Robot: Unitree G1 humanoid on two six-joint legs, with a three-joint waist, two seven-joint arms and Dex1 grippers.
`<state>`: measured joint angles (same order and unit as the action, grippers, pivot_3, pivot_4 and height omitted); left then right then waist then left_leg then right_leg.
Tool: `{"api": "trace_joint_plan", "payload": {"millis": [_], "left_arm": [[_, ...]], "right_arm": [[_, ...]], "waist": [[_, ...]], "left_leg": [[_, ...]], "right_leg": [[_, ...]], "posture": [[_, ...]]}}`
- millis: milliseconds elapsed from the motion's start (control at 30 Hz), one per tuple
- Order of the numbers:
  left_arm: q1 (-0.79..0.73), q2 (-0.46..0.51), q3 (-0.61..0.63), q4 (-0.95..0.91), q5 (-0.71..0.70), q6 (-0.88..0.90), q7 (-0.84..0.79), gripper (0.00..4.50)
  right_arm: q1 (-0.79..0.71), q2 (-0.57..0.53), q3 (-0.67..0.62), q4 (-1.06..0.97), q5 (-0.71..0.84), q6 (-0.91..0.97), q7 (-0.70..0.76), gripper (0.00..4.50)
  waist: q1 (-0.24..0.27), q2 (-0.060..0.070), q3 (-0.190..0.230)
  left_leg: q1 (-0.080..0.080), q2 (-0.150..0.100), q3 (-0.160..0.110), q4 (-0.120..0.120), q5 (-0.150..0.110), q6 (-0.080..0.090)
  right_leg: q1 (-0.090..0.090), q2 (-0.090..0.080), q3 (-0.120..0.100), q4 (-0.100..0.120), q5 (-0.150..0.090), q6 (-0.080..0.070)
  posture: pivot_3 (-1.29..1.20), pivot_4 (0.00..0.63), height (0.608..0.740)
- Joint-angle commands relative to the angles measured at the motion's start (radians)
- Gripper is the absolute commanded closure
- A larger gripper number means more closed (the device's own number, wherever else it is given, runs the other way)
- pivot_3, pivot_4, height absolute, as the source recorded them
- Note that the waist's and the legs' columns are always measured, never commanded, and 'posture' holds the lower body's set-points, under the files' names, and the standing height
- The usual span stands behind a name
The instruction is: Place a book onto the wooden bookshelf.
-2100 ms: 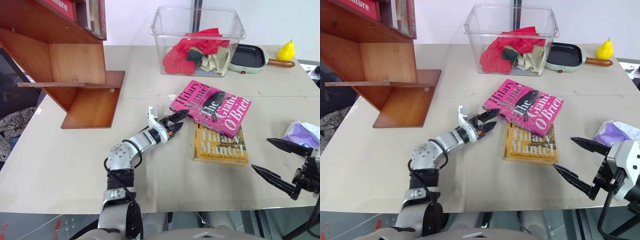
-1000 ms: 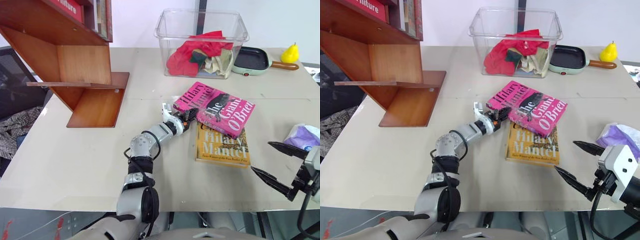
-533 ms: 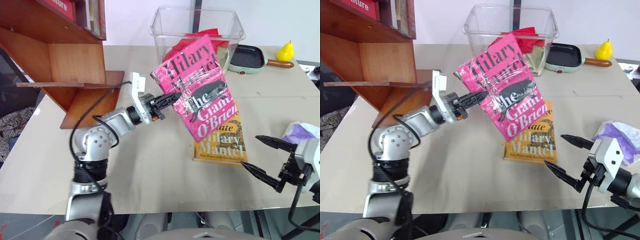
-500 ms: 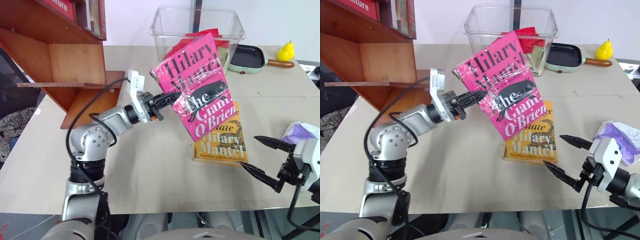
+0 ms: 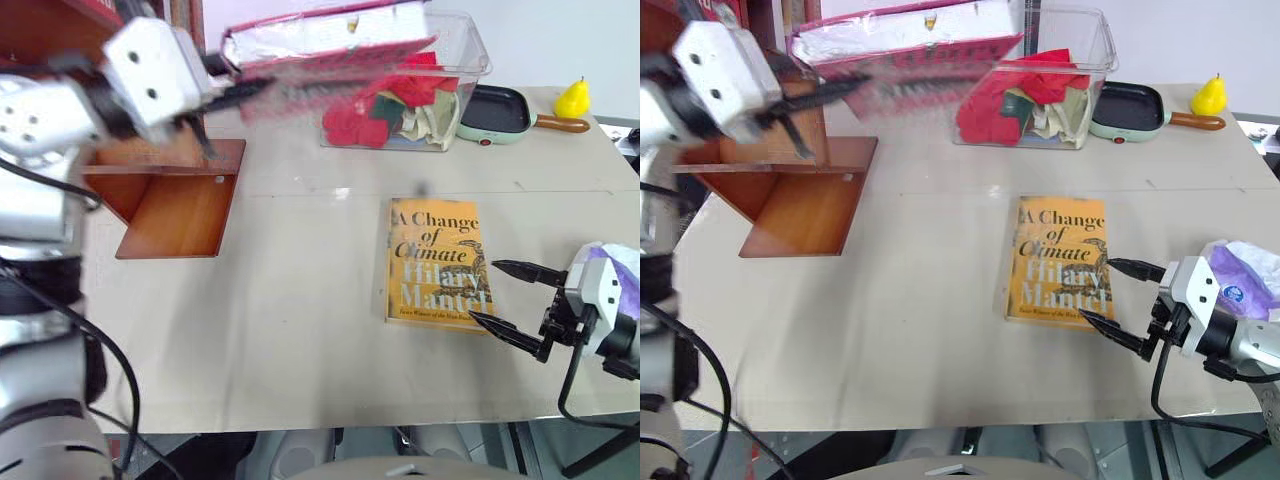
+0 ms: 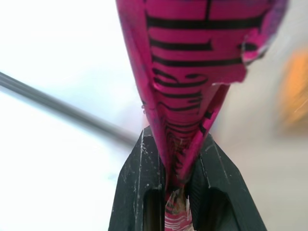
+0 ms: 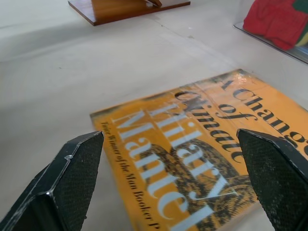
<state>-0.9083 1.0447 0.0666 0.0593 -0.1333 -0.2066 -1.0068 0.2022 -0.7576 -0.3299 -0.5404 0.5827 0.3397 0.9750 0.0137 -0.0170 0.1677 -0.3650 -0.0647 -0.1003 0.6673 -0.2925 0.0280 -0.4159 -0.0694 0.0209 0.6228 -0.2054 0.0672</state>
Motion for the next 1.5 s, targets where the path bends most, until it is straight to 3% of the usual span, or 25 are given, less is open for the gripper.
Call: {"api": "trace_joint_plan", "payload": {"millis": [33,233,300,500,833,1267,1500], "left_arm": [[-0.017,0.106,0.012,0.057,0.101,-0.073,-0.023,4.45],[0.045,0.219,0.042,-0.025,0.083,0.09,-0.081,4.45],[0.088,0.234,0.069,-0.098,-0.003,0.158,-0.13,4.45],[0.07,0.262,0.108,-0.201,-0.124,0.355,-0.165,4.45],[0.236,0.524,0.214,-0.086,0.018,0.329,-0.262,4.45],[0.255,0.753,0.222,0.054,0.022,0.281,-0.232,4.45],[0.295,0.848,0.231,0.144,0.073,0.338,-0.359,4.45]], "right_arm": [[-0.052,-0.013,0.025,0.04,-0.006,-0.041,0.039,0.0],[-0.147,-0.014,0.083,0.142,-0.023,-0.075,0.097,0.0],[-0.18,-0.011,0.107,0.186,-0.041,-0.097,0.117,0.0],[-0.227,0.007,0.145,0.251,-0.066,-0.139,0.135,0.0],[-0.295,0.028,0.18,0.381,-0.084,-0.209,0.189,0.0],[-0.366,0.056,0.225,0.469,-0.104,-0.249,0.222,0.0],[-0.417,0.08,0.249,0.517,-0.122,-0.268,0.225,0.0]], "waist": [[-0.004,0.001,0.001],[-0.043,0.0,0.004],[-0.061,0.002,0.004],[-0.048,-0.001,0.01],[-0.055,-0.002,0.012],[-0.086,-0.002,0.013],[-0.082,-0.001,0.015]], "left_leg": [[0.0,0.0,0.0,0.0,0.0,0.0],[0.001,0.001,0.001,0.0,0.0,0.001],[0.002,0.002,0.002,0.0,-0.002,0.004],[0.001,0.005,0.001,0.001,-0.003,0.004],[0.0,0.004,0.002,0.0,-0.001,0.002],[0.005,0.011,0.01,0.001,-0.004,0.006],[0.003,0.012,0.014,0.001,-0.004,0.006]], "right_leg": [[0.0,0.0,0.0,0.0,0.0,0.0],[-0.001,0.002,0.001,0.003,0.0,0.0],[-0.001,0.003,0.002,0.004,0.0,0.0],[-0.002,0.006,0.001,0.005,0.0,0.0],[-0.002,0.005,0.001,0.004,0.0,0.0],[-0.002,0.013,0.007,0.006,0.0,0.0],[-0.006,0.015,0.01,0.009,0.0,0.0]], "posture": [[0.0,0.15,0.74],[0.0,0.15,0.74],[0.0,0.15,0.74],[0.0,0.15,0.74],[0.0,0.15,0.74],[0.0,0.15,0.74],[0.0,0.15,0.74]]}}
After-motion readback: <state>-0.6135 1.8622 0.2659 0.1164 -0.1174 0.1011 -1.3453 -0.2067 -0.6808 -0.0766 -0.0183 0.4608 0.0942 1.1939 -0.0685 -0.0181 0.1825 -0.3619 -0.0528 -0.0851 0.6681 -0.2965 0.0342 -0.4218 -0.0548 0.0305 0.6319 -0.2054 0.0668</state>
